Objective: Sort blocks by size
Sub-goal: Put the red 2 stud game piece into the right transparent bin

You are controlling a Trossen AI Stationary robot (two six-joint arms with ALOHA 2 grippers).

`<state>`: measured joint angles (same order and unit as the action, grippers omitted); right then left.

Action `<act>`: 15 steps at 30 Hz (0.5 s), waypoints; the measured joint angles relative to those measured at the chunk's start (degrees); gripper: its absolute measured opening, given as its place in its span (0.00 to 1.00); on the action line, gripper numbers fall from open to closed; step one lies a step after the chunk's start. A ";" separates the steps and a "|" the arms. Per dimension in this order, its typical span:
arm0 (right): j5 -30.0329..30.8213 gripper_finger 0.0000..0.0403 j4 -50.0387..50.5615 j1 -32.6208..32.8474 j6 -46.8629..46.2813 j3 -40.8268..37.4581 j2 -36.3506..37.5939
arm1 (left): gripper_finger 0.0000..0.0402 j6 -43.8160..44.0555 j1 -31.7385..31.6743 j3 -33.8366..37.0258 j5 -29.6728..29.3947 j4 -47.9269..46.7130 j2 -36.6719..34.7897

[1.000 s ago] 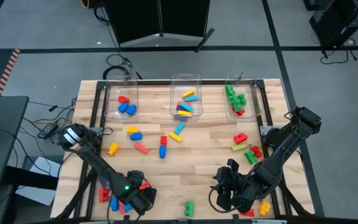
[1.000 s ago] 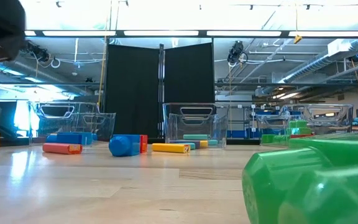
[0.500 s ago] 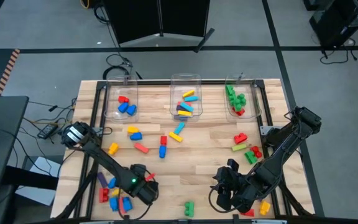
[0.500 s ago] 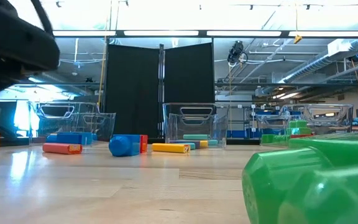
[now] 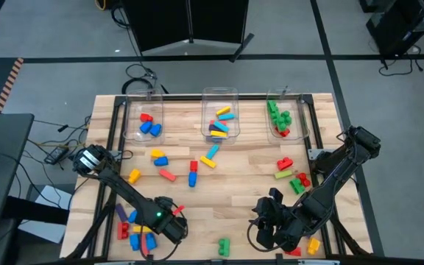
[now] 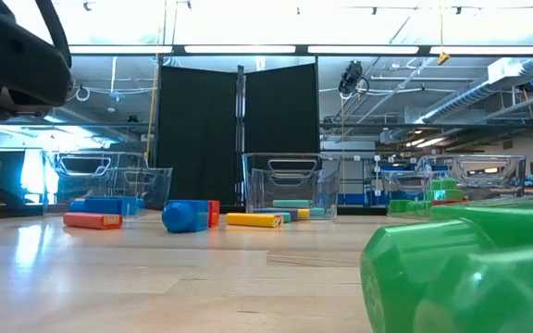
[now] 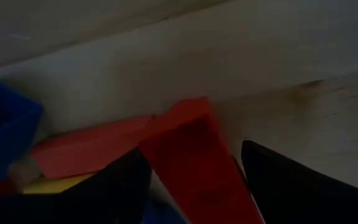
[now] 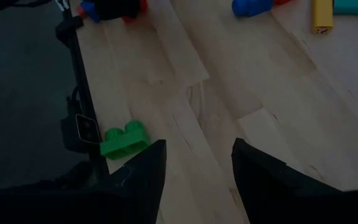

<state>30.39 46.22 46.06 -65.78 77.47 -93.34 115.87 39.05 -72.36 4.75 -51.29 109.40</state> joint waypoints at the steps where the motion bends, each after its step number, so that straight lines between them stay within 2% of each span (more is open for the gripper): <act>1: 0.00 0.47 0.00 0.00 0.00 0.00 0.00 | 0.62 0.00 -0.03 0.00 0.00 -0.02 0.00; 11: 0.00 0.47 0.00 0.00 -0.02 0.00 0.00 | 0.39 -0.23 -0.06 -0.07 0.20 0.11 -0.09; 15: 0.00 0.47 0.00 0.00 -0.02 0.00 0.00 | 0.36 -3.21 -0.04 -0.13 0.05 -0.25 -0.09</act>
<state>30.39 46.22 46.06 -65.80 77.47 -93.34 112.67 39.00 -72.49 4.80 -51.55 109.32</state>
